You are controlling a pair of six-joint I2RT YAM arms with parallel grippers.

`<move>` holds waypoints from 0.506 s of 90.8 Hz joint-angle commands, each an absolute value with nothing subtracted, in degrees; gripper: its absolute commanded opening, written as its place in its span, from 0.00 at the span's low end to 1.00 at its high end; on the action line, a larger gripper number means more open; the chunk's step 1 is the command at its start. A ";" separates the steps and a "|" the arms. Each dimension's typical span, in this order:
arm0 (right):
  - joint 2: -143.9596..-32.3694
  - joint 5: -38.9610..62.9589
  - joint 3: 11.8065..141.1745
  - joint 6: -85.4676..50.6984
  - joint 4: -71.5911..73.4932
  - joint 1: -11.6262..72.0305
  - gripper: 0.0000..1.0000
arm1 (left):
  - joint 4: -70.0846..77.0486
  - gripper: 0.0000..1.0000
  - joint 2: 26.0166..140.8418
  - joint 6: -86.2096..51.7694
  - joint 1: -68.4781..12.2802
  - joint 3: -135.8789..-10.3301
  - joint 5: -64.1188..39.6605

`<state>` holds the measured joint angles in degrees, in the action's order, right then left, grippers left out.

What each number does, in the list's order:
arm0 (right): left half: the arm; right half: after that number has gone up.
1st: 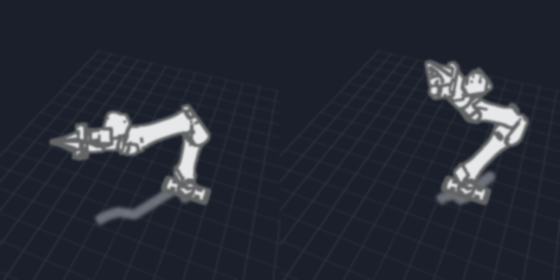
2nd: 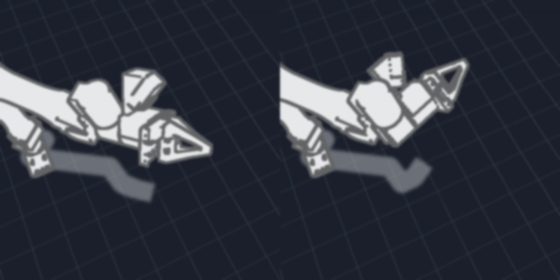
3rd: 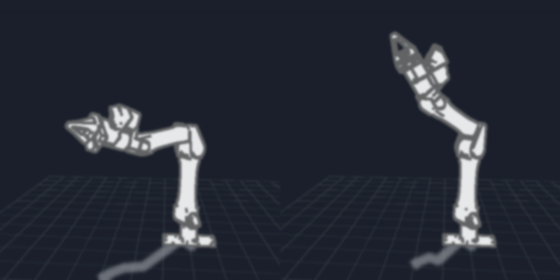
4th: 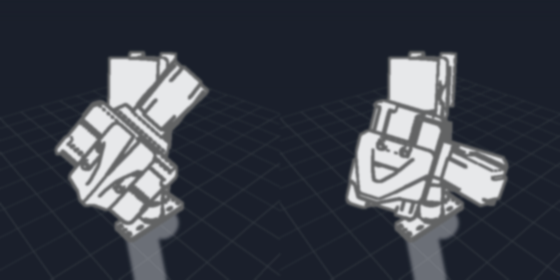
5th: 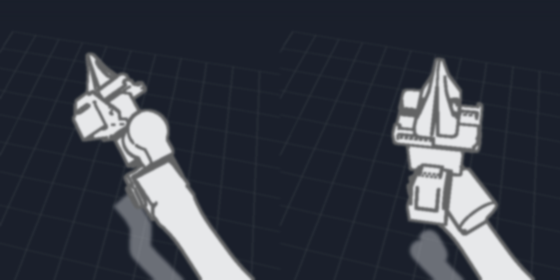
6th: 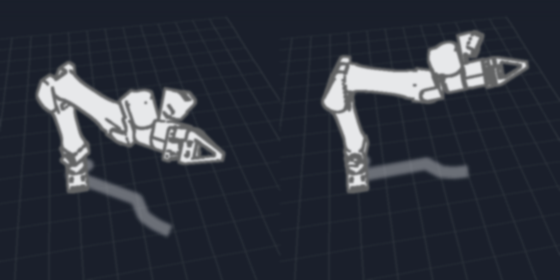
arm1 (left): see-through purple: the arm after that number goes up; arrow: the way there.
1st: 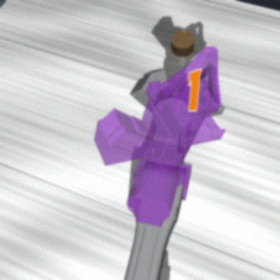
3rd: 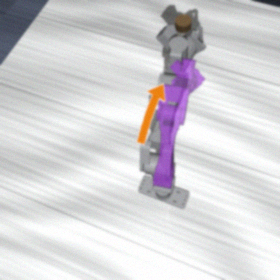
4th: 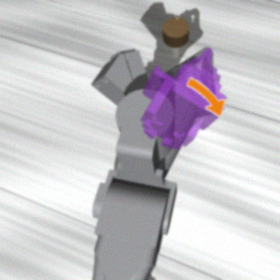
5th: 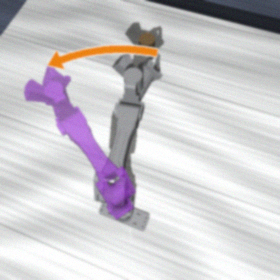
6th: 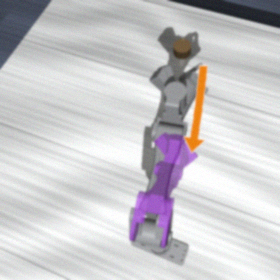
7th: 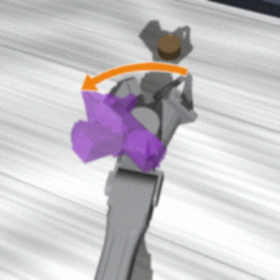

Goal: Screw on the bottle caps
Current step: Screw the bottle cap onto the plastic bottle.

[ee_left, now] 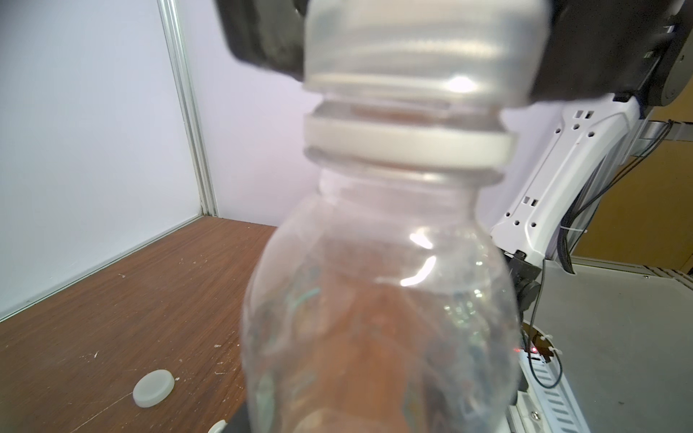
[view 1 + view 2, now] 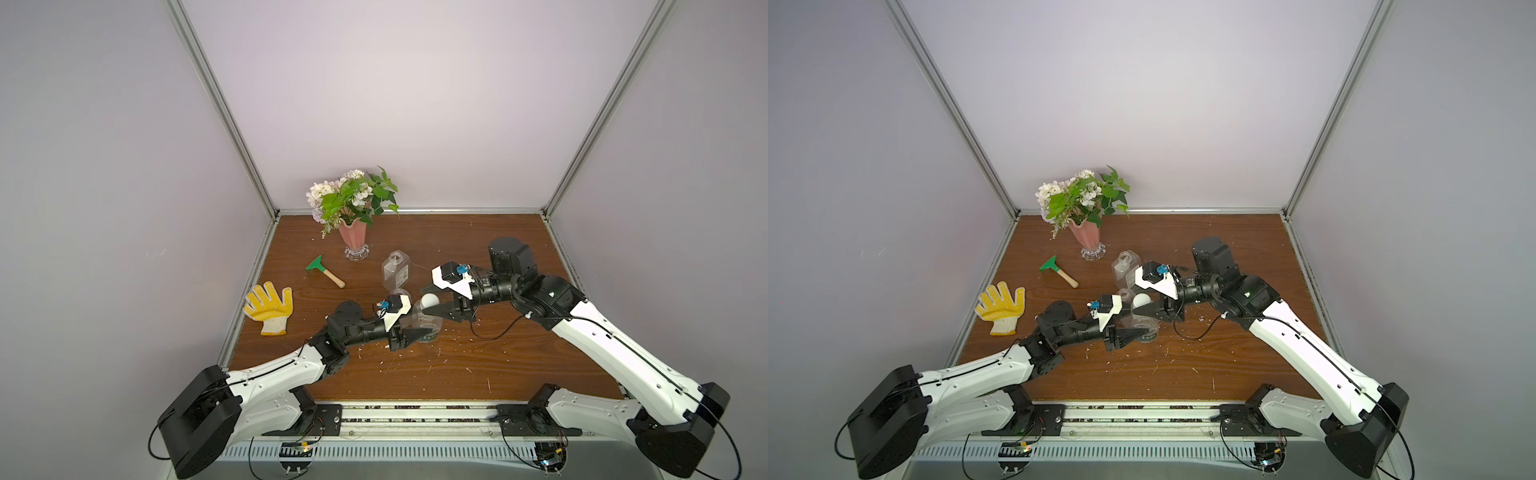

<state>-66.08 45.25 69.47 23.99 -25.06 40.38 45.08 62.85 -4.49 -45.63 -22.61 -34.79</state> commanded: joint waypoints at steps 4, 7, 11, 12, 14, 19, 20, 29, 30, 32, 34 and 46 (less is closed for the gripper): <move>-64.99 44.87 68.34 23.67 -23.34 40.40 0.49 | 46.43 0.55 62.83 -4.38 -45.12 -24.26 -34.14; -64.73 44.62 68.03 23.43 -22.93 40.36 0.48 | 46.41 0.55 62.84 -4.39 -45.17 -24.29 -33.96; -64.50 44.36 67.52 22.98 -22.50 40.40 0.47 | 46.41 0.55 62.84 -4.35 -45.17 -24.41 -33.59; -64.37 44.28 67.38 22.91 -22.41 40.37 0.47 | 46.41 0.55 62.84 -4.33 -45.13 -24.38 -33.45; -64.30 44.07 67.16 22.76 -22.17 40.42 0.47 | 46.41 0.55 62.84 -4.31 -45.14 -24.42 -33.43; -63.96 43.80 66.71 22.37 -21.70 40.36 0.47 | 46.41 0.55 62.89 -4.20 -45.12 -24.48 -33.25; -63.88 43.78 66.58 22.34 -21.62 40.40 0.47 | 46.41 0.55 62.91 -4.21 -45.10 -24.50 -33.23; -63.44 43.61 66.23 22.00 -21.36 40.34 0.47 | 46.32 0.55 63.06 -4.14 -45.12 -24.74 -33.16; -63.36 43.60 66.20 22.03 -21.36 40.39 0.48 | 46.32 0.55 63.12 -4.18 -45.10 -24.72 -33.15; -63.26 43.55 66.19 22.01 -21.36 40.37 0.48 | 46.32 0.55 63.24 -4.14 -45.16 -24.70 -33.20; -63.23 43.47 66.25 21.85 -21.36 40.37 0.48 | 46.32 0.55 63.32 -4.13 -45.13 -24.70 -33.22; -63.02 43.33 66.65 21.78 -21.36 40.41 0.51 | 46.41 0.55 64.05 -4.31 -45.16 -24.62 -33.28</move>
<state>-64.42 43.68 66.50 22.65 -22.48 40.38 44.60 63.59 -4.29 -45.63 -22.68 -33.32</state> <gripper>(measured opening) 0.497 0.552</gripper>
